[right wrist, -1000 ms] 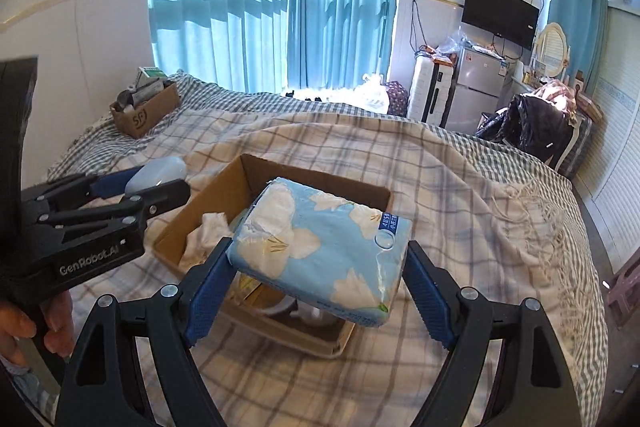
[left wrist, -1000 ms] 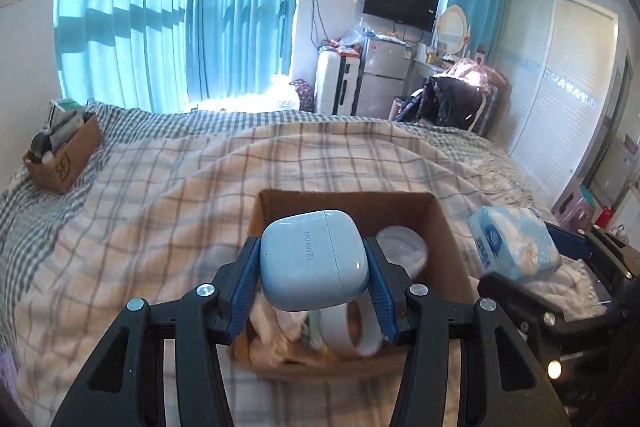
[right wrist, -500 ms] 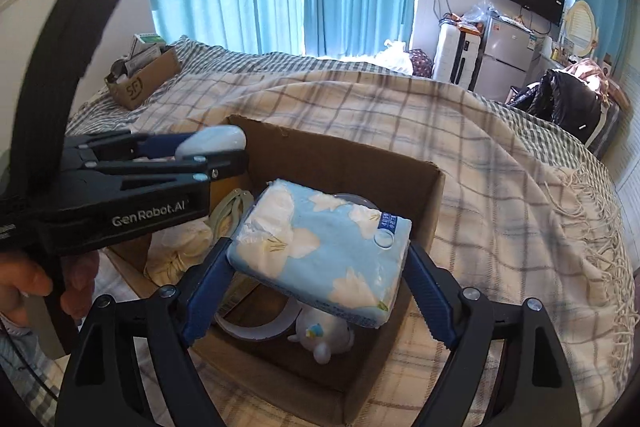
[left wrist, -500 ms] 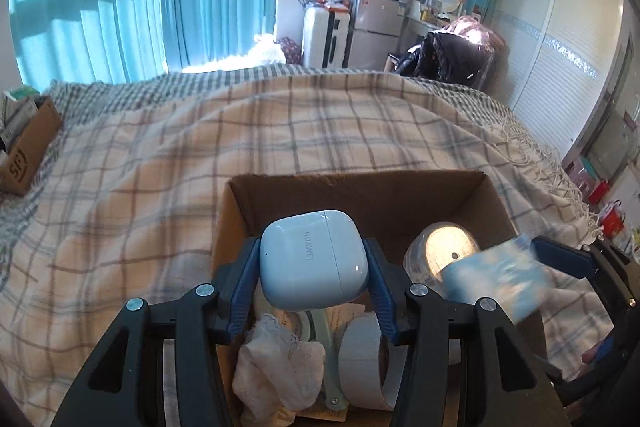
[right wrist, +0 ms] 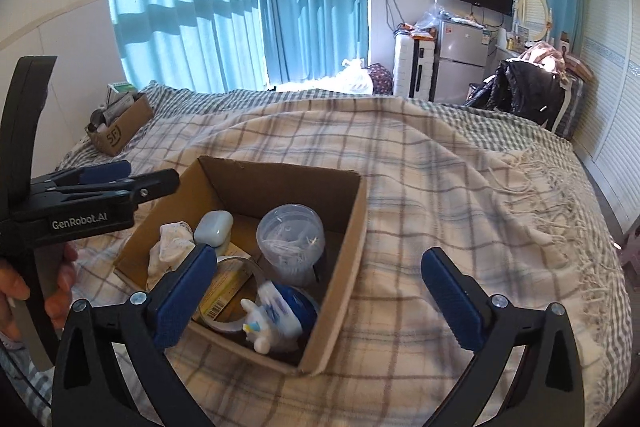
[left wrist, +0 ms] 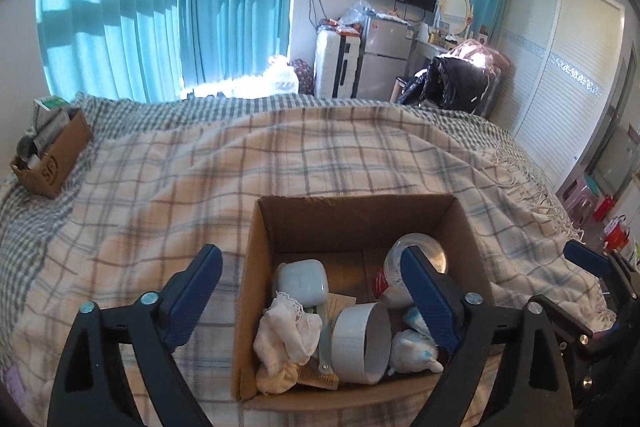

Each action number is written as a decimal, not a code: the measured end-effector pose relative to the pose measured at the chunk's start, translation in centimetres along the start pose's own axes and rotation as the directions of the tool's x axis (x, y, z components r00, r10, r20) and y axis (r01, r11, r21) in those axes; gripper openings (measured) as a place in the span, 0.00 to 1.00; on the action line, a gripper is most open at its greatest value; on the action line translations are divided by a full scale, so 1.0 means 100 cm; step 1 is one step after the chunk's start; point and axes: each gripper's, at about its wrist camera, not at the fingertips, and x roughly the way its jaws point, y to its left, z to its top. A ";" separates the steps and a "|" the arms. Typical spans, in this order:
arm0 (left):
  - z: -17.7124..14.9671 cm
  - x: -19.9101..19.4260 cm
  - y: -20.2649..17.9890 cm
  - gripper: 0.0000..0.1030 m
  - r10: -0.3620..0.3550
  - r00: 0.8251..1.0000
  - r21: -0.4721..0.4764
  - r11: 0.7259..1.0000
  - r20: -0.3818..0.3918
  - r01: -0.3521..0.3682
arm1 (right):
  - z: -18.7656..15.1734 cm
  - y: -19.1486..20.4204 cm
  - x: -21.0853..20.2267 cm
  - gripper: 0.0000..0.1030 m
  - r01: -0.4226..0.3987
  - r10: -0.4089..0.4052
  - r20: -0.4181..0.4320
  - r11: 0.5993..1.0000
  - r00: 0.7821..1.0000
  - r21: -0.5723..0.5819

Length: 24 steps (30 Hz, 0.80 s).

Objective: Organize objects

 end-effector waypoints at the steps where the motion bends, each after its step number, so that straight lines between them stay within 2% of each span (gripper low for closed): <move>1: 0.001 -0.007 -0.001 0.94 0.001 1.000 -0.002 1.000 0.010 -0.001 | 0.001 0.000 -0.008 1.00 0.007 -0.007 0.007 1.000 1.000 -0.001; 5: 0.010 -0.047 -0.004 0.97 0.003 0.998 -0.008 1.000 0.061 -0.002 | 0.012 0.001 -0.049 1.00 0.031 -0.031 0.065 1.000 0.997 0.001; 7: 0.014 -0.066 -0.005 1.00 0.025 0.995 -0.015 1.000 0.093 -0.024 | 0.019 0.002 -0.070 1.00 0.037 -0.038 0.104 0.999 0.994 0.004; 12: 0.018 -0.115 -0.006 1.00 0.066 0.984 -0.019 0.998 0.165 -0.064 | 0.028 0.010 -0.119 1.00 0.056 -0.055 0.171 0.998 0.984 0.002; 18: -0.005 -0.151 -0.008 1.00 0.152 0.956 -0.043 0.988 0.252 -0.146 | 0.023 0.021 -0.162 1.00 0.047 -0.046 0.254 0.999 0.966 0.002; 22: -0.026 -0.161 -0.010 1.00 0.185 0.932 -0.065 0.983 0.311 -0.174 | 0.007 0.026 -0.165 1.00 0.038 -0.041 0.255 0.999 0.966 0.015; 24: -0.036 -0.161 -0.010 1.00 0.186 0.926 -0.084 0.982 0.328 -0.168 | -0.005 0.027 -0.162 1.00 0.030 -0.034 0.255 0.999 0.966 0.022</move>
